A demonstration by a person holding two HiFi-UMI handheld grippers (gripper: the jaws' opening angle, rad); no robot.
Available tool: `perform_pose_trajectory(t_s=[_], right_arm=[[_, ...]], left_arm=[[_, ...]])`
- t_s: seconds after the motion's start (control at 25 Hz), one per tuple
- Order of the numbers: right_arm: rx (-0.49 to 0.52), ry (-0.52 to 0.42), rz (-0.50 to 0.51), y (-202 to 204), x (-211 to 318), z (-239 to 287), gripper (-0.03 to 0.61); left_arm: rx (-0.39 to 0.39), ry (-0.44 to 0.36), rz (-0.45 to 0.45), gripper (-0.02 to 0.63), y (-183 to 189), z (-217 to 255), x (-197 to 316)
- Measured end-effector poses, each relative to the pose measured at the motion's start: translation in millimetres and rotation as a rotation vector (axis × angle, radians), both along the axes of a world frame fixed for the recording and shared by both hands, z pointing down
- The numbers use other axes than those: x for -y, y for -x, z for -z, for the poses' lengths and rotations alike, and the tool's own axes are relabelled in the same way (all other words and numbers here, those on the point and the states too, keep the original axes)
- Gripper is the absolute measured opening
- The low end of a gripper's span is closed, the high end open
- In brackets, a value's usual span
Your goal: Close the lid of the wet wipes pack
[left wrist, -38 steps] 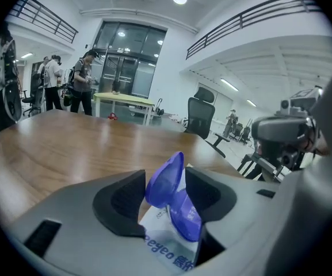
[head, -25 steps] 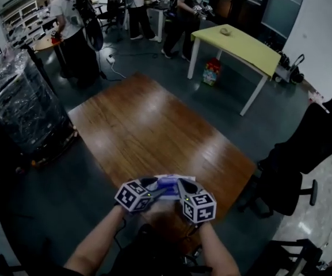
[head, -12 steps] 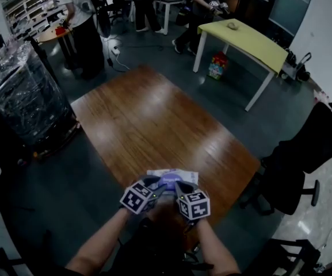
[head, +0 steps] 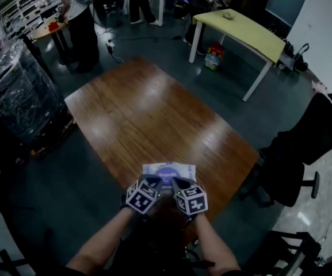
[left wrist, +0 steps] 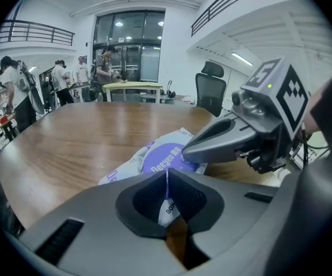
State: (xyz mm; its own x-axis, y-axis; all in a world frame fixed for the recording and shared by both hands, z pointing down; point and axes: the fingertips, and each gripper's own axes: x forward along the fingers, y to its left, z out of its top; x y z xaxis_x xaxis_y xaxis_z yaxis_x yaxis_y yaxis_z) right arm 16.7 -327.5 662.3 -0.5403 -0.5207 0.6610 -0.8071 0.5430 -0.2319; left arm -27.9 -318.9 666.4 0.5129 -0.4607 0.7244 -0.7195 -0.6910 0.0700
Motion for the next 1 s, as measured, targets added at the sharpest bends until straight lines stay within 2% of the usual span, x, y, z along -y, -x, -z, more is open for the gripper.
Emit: perform_pose_trajectory(t_s=[0.24, 0.44, 0.52, 0.64, 0.84, 1.0], right_arm=[[-0.026, -0.006, 0.001, -1, 2, -2, 0.005], [-0.051, -0.010, -0.015, -2, 3, -3, 0.005], [-0.055, -0.026, -0.032, 0, 0, 3, 0.005], [-0.030, -0.077, -0.065, 4, -1, 26, 0.005], [0.000, -0.182, -0.115, 4, -6, 71, 0.005], [0.051, -0.290, -0.147, 7, -9, 117, 0.005]], left_arm=[[0.000, -0.002, 0.018, -0.003, 0, -3, 3], [-0.061, 0.019, 0.024, -0.003, 1, 0, 6], [-0.115, 0.009, 0.033, -0.003, 3, 11, 6], [-0.248, -0.029, 0.031, -0.003, 3, 44, 10], [-0.418, -0.103, -0.019, -0.003, 0, 101, 9], [-0.496, -0.179, -0.042, -0.003, 5, 140, 6]])
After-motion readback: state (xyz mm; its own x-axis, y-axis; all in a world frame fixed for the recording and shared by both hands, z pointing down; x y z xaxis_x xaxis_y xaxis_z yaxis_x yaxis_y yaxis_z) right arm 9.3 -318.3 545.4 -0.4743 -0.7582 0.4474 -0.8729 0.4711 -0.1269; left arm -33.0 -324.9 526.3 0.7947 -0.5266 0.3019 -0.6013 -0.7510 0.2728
